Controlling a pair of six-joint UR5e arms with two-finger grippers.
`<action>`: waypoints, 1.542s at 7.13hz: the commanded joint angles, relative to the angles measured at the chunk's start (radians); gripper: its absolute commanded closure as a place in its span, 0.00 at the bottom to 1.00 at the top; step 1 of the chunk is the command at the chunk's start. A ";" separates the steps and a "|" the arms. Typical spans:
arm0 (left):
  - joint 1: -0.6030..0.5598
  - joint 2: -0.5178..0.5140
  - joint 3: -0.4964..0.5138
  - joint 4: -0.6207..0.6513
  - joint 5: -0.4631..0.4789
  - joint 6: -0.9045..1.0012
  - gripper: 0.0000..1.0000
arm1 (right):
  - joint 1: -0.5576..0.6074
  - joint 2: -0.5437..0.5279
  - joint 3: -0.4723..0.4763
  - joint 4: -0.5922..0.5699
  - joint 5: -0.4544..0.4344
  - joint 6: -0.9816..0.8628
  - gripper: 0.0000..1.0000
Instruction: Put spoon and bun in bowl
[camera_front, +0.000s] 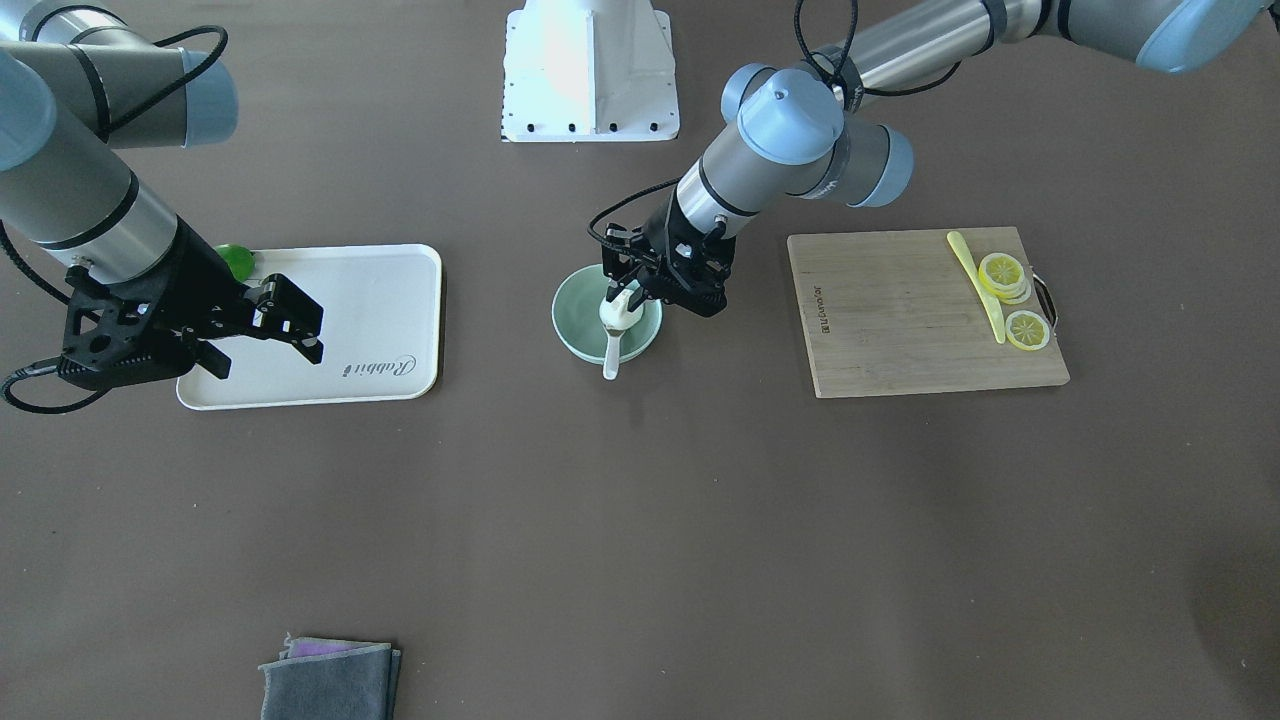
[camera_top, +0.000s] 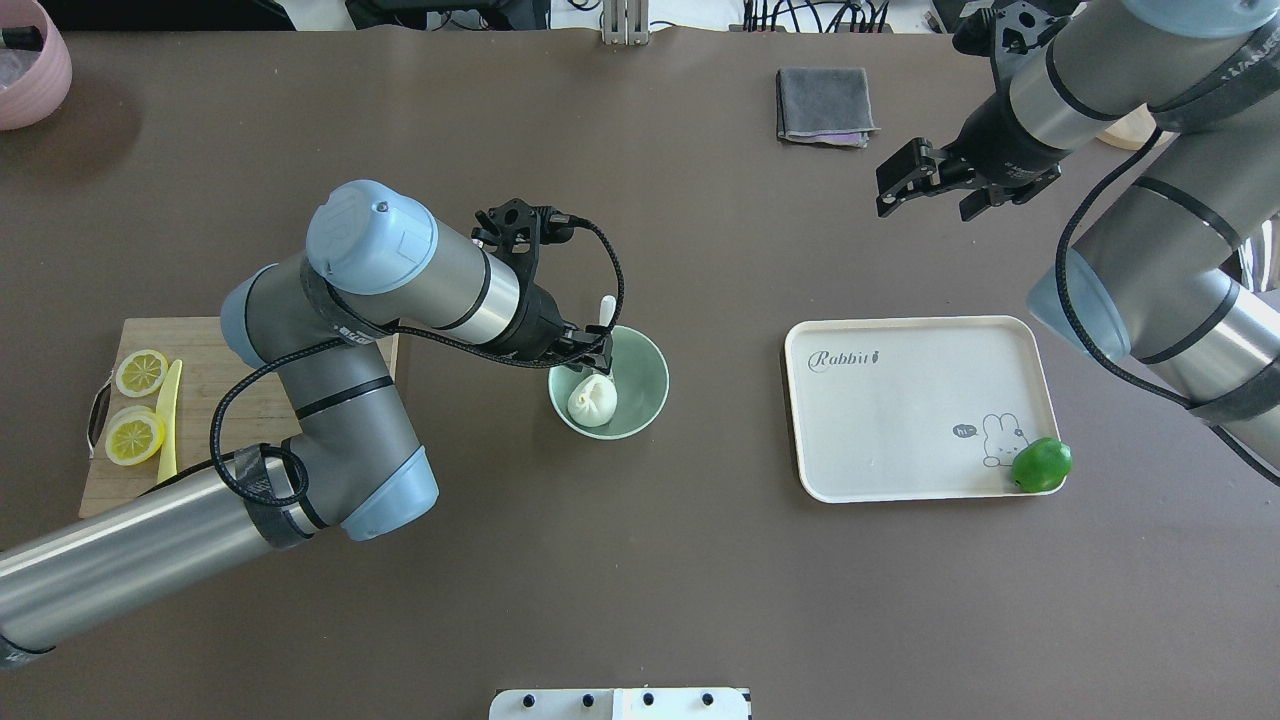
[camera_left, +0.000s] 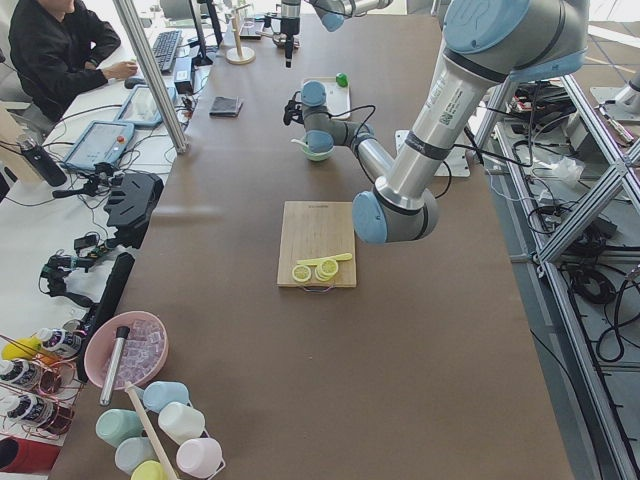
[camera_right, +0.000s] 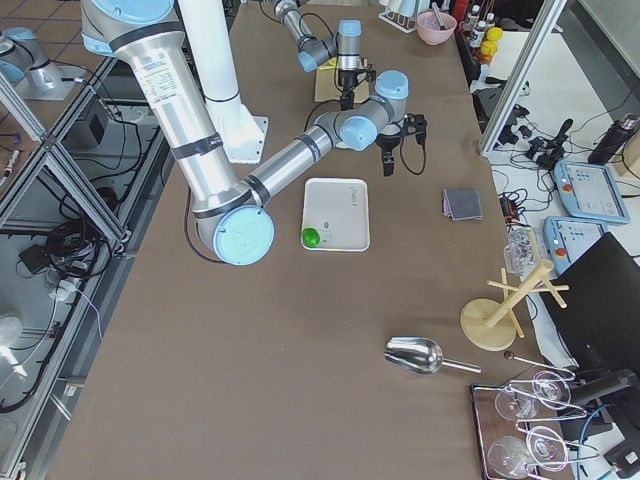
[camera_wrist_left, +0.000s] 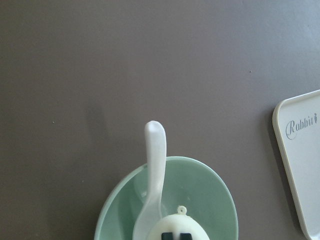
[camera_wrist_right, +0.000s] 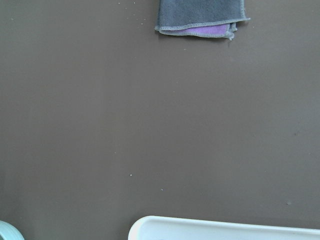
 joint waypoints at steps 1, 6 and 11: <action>0.000 0.004 -0.039 0.012 0.003 -0.004 0.02 | 0.006 -0.007 0.002 0.000 0.005 -0.002 0.00; -0.496 0.245 -0.349 0.539 -0.010 0.755 0.02 | 0.300 -0.280 -0.036 0.001 0.105 -0.612 0.00; -0.834 0.574 -0.210 0.450 -0.119 0.863 0.02 | 0.531 -0.406 -0.222 0.011 0.165 -0.679 0.00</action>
